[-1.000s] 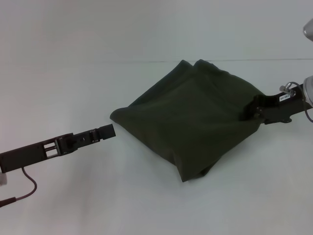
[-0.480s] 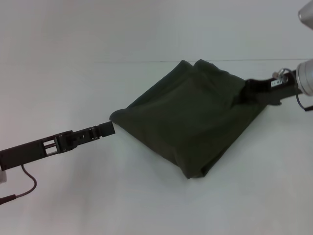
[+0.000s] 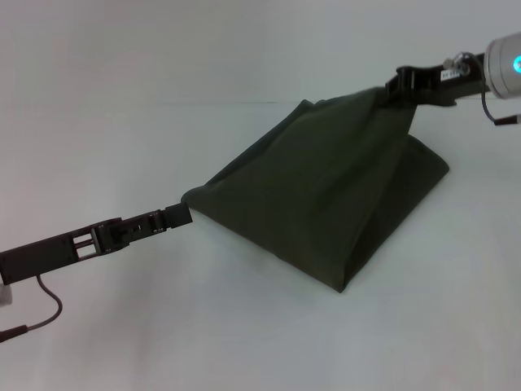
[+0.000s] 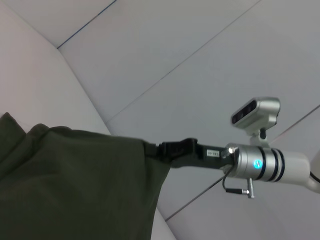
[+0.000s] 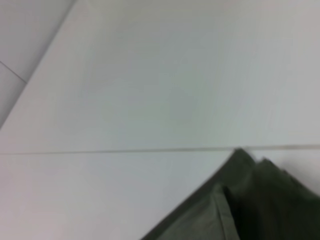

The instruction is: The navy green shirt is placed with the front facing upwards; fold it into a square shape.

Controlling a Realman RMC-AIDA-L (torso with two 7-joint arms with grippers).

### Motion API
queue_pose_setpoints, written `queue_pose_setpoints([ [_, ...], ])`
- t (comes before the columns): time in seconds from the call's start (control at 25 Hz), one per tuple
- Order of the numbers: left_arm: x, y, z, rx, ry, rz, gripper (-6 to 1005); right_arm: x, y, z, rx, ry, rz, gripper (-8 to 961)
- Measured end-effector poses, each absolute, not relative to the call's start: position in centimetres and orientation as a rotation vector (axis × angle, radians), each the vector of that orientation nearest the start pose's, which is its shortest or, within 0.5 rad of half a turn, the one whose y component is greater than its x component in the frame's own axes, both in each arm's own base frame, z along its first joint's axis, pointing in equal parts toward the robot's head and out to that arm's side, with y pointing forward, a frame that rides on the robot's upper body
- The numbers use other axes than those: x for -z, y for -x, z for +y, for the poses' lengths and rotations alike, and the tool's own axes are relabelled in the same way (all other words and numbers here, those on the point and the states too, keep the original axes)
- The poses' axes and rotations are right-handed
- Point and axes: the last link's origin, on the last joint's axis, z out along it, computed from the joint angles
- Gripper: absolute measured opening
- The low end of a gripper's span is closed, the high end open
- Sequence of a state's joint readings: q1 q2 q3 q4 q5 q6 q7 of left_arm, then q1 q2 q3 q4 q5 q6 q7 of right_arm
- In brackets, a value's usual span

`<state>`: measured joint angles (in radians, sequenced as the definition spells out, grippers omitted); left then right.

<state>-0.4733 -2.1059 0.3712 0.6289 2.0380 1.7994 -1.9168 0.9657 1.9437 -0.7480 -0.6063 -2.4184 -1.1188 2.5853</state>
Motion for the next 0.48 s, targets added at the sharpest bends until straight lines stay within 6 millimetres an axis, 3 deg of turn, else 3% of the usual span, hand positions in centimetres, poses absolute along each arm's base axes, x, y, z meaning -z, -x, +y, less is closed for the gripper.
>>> queue_pose_setpoints([
  [0.2,-2.1,27.4,29.2,1.2,2.425,-1.517,961,-4.9,-18.8,47.7,-0.324,2.152,1.459,54],
  [0.48,-2.1,27.5,29.1,1.201,2.418,-1.532,961,-5.5,-22.9,46.8,-0.277,2.05,1.492,53],
])
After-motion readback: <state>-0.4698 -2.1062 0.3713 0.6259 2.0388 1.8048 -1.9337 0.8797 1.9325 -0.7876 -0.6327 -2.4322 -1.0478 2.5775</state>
